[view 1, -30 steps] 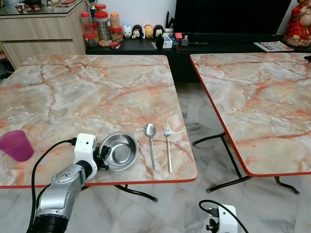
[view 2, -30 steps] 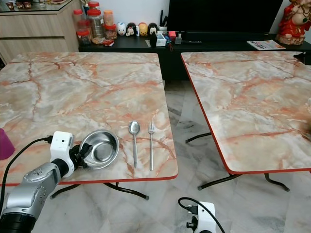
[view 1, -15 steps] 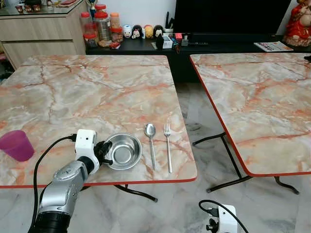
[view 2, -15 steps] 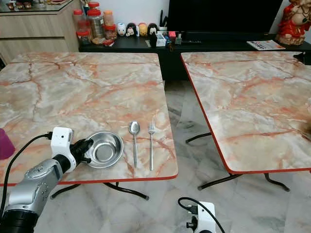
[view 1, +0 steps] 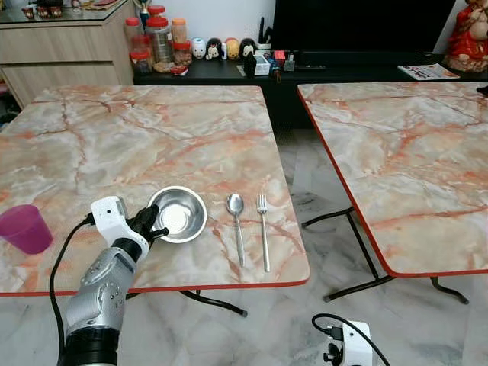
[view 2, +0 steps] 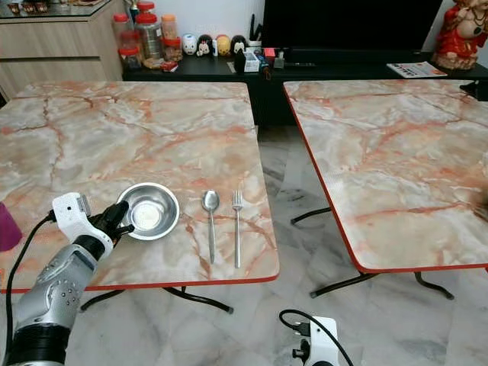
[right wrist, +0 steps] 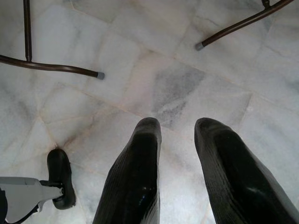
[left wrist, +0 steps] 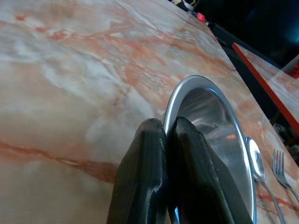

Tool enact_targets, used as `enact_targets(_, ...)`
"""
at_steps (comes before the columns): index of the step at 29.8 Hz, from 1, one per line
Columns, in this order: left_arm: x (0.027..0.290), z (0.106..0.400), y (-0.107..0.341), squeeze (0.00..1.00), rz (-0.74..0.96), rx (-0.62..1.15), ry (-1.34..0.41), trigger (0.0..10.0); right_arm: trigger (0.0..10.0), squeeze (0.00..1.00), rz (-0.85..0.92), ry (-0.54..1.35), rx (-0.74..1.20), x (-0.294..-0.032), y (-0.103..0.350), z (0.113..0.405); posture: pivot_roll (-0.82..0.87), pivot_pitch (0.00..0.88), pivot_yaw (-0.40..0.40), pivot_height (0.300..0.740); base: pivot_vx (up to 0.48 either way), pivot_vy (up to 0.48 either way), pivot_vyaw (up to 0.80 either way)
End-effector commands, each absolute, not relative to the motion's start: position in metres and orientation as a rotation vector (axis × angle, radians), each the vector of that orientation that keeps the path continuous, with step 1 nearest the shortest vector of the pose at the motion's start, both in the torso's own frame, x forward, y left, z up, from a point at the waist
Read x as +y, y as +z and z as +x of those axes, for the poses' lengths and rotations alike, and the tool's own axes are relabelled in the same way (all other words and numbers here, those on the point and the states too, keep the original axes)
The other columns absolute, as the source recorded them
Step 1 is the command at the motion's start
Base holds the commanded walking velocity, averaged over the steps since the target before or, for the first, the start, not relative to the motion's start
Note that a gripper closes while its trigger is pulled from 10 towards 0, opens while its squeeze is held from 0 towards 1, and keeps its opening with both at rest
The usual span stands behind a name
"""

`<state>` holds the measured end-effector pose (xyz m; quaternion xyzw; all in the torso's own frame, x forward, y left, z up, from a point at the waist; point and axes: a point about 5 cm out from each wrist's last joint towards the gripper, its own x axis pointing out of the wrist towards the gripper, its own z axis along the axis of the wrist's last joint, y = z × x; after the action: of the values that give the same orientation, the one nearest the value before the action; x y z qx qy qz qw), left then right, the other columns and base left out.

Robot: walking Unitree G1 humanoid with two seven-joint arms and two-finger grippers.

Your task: Setting the table

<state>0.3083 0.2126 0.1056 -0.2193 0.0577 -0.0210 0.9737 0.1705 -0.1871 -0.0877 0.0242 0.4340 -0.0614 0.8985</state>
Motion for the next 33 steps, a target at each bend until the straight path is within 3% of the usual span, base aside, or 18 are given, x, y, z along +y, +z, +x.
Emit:
enact_targets(1, 0.208, 0.314, 0.110, 0.00, -0.537, 0.068, -0.023, 0.0, 10.0, 0.00, 0.052, -0.135, 0.898, -0.189, -0.087, 0.173, 0.04, 0.000, -0.036, 0.740, 0.000, 0.000, 0.00)
enact_targets(4, 0.202, 0.317, 0.110, 0.00, -0.602, 0.047, -0.010, 0.0, 10.0, 0.00, 0.055, -0.137, 0.896, -0.188, -0.086, 0.173, 0.04, 0.000, -0.036, 0.740, 0.000, 0.000, 0.00)
enact_targets(7, 0.194, 0.319, 0.107, 0.00, -0.561, 0.058, -0.005, 0.1, 10.0, 0.00, 0.057, -0.137, 0.892, -0.188, -0.086, 0.174, 0.04, 0.000, -0.036, 0.740, 0.000, 0.000, 0.00)
enact_targets(8, 0.194, 0.320, 0.106, 0.00, -0.541, 0.056, 0.007, 2.1, 10.0, 0.00, 0.058, -0.137, 0.891, -0.188, -0.086, 0.175, 0.03, 0.000, -0.036, 0.740, 0.000, 0.000, 0.00)
enact_targets(9, 0.193, 0.320, 0.105, 0.00, -0.524, 0.051, 0.020, 2.1, 10.0, 0.00, 0.059, -0.137, 0.889, -0.188, -0.086, 0.175, 0.03, 0.000, -0.037, 0.740, 0.000, 0.000, 0.00)
enact_targets(10, 0.193, 0.321, 0.105, 0.00, -0.528, 0.044, 0.026, 5.2, 10.0, 0.00, 0.059, -0.138, 0.888, -0.188, -0.086, 0.175, 0.03, 0.000, -0.037, 0.740, 0.000, 0.000, 0.00)
enact_targets(11, 0.193, 0.321, 0.106, 0.00, -0.530, 0.037, 0.040, 10.0, 10.0, 0.00, 0.060, -0.138, 0.887, -0.188, -0.086, 0.175, 0.03, 0.000, -0.037, 0.740, 0.000, 0.000, 0.00)
enact_targets(22, 0.191, 0.333, 0.127, 0.00, -0.559, -0.153, 0.147, 10.0, 10.0, 0.00, 0.070, -0.153, 0.873, -0.190, -0.085, 0.176, 0.02, 0.000, -0.035, 0.740, 0.000, 0.000, 0.00)
enact_targets(28, 0.192, 0.335, 0.132, 0.00, -0.573, -0.201, 0.178, 10.0, 10.0, 0.00, 0.068, -0.152, 0.875, -0.190, -0.085, 0.175, 0.02, 0.000, -0.038, 0.740, 0.000, -0.379, 0.00)
enact_targets(33, 0.191, 0.331, 0.131, 0.00, -0.684, -0.215, 0.185, 10.0, 10.0, 0.00, 0.068, -0.149, 0.869, -0.191, -0.084, 0.177, 0.02, 0.000, -0.040, 0.740, 0.000, -0.410, 0.00)
